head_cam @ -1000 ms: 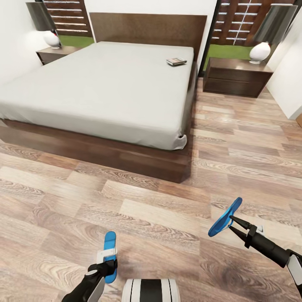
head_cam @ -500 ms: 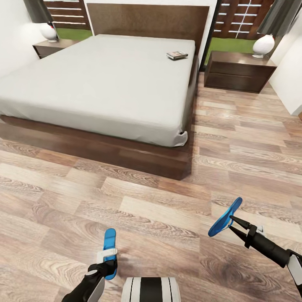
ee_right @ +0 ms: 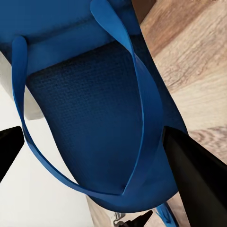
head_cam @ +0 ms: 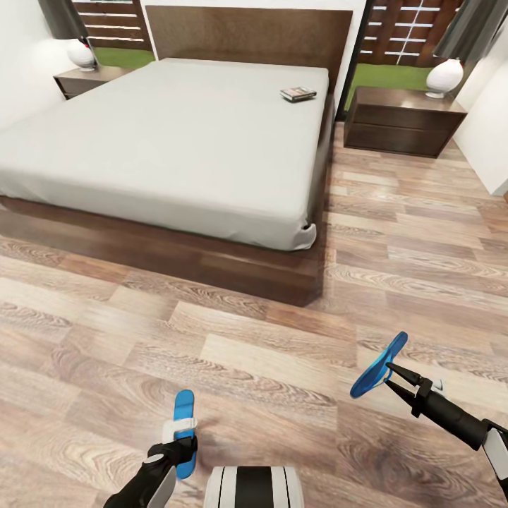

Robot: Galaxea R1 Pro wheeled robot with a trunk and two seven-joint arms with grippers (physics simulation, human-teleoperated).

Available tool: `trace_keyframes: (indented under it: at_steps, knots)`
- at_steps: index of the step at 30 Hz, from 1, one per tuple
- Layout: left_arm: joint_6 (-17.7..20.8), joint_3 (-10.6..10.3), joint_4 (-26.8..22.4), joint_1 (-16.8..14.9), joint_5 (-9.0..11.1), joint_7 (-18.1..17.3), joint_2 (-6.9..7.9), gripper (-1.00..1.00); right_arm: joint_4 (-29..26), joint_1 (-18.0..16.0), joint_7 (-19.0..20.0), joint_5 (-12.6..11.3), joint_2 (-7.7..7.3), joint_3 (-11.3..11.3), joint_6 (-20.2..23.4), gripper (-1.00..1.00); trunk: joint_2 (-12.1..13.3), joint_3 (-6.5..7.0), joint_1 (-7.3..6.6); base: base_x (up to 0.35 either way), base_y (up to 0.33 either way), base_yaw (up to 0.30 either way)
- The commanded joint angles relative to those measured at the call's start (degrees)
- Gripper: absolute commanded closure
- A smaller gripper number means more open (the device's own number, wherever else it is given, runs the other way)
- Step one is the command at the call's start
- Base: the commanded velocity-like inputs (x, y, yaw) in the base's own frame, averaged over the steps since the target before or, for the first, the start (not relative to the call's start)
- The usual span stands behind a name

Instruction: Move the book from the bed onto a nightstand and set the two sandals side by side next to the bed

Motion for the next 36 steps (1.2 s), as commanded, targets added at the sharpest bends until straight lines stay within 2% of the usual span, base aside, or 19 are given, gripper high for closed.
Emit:
trace_keyframes:
  at_steps: [1,6,17,27,36]
  knots:
    - [0.28,-0.21,-0.13,0.01,0.53,0.35,0.02,-1.00,0.02,-0.03,0.09,-0.13,0.00,-0.07,0.33,1.00,-0.01,-0.04,0.00,0.199,0.000,0.000]
    - [0.20,-0.24,-0.18,0.01,0.56,0.37,0.02,-1.00,0.01,-0.04,0.09,-0.13,0.00,-0.07,0.33,1.00,-0.01,-0.04,0.00,0.204,0.000,0.000]
    - [0.28,-0.17,-0.17,0.01,0.63,0.52,0.02,-1.00,0.02,-0.03,0.09,-0.19,0.00,-0.07,0.33,1.00,-0.01,-0.04,0.00,0.013,0.000,0.000]
    - [0.28,-0.17,-0.19,0.01,0.63,0.53,0.02,-1.00,0.02,-0.07,0.09,-0.15,0.00,-0.07,0.33,1.00,-0.15,-2.25,0.26,0.000,0.000,0.000]
    - [0.30,-0.17,-0.20,0.01,0.63,0.53,0.02,-1.00,0.02,-0.03,0.09,-0.16,0.00,-0.07,0.33,1.00,-0.16,-2.47,0.29,0.000,0.000,0.000]
